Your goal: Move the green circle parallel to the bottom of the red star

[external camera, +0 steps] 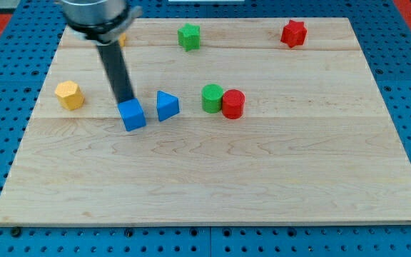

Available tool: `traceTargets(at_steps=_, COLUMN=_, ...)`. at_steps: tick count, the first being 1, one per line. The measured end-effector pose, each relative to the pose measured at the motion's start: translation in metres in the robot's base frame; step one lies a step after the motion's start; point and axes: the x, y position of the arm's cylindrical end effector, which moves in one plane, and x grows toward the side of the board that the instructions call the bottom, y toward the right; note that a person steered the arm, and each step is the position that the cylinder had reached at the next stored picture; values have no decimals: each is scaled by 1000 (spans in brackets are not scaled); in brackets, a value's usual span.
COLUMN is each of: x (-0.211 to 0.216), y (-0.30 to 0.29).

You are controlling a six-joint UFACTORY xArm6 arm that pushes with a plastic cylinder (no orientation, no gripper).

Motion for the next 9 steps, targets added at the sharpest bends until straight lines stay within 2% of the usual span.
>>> traceTargets(at_steps=1, x=-2, y=46)
traceTargets(at_steps=2, x=-2, y=51)
traceTargets(at_steps=4, x=-63, y=81)
traceTargets(at_steps=5, x=-74, y=92)
traceTargets(at_steps=8, x=-76, y=92)
traceTargets(at_steps=9, x=-32, y=98)
